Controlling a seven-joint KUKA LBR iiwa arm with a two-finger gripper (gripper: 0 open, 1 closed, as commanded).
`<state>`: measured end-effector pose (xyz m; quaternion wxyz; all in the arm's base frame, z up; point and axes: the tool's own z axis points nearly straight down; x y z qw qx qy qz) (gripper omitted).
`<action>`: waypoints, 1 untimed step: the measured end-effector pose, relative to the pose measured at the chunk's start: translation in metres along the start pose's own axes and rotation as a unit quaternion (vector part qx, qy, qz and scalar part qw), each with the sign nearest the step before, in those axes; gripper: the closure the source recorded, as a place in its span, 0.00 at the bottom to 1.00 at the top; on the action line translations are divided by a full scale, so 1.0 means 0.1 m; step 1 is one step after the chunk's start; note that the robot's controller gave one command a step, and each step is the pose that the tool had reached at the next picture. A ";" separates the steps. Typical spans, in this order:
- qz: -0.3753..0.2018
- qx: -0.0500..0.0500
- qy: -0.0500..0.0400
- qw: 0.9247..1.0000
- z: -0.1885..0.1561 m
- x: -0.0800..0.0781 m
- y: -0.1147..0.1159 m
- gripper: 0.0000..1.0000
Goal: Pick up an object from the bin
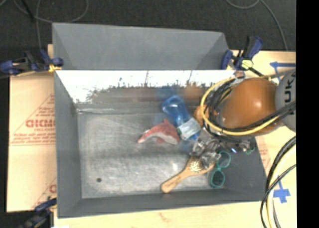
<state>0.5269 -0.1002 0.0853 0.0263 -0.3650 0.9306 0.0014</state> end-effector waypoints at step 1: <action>0.003 0.000 -0.002 1.000 0.00 0.02 0.00 1.00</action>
Offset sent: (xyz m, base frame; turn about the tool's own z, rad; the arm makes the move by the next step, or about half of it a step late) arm 0.0018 -0.0029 0.1368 -0.0218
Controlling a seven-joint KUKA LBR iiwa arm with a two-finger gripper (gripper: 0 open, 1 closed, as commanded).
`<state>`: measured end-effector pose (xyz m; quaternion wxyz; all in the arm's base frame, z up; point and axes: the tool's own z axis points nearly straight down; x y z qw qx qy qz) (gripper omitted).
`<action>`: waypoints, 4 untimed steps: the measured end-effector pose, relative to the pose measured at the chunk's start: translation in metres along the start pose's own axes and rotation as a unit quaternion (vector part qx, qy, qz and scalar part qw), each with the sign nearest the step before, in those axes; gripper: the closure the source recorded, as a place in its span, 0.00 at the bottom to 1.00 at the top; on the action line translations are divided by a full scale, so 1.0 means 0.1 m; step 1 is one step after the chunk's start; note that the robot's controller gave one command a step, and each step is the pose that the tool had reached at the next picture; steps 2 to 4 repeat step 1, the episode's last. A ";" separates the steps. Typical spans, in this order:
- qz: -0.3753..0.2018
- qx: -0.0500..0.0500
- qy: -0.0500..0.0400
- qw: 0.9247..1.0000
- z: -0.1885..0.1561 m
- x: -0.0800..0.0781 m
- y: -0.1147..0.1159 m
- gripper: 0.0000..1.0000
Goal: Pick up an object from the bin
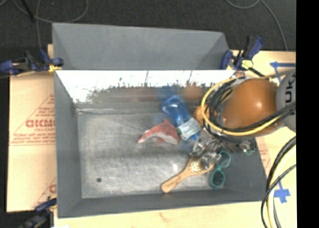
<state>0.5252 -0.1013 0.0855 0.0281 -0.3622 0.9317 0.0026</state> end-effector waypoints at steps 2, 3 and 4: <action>-0.012 -0.007 0.025 1.000 -1.37 -0.10 -0.07 1.00; -0.012 -0.007 0.025 1.000 -1.37 -0.10 -0.07 1.00; -0.012 -0.007 0.025 1.000 -1.37 -0.10 -0.07 1.00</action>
Offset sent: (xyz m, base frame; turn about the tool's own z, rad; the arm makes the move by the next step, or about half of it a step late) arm 0.0000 0.0000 0.0000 0.0000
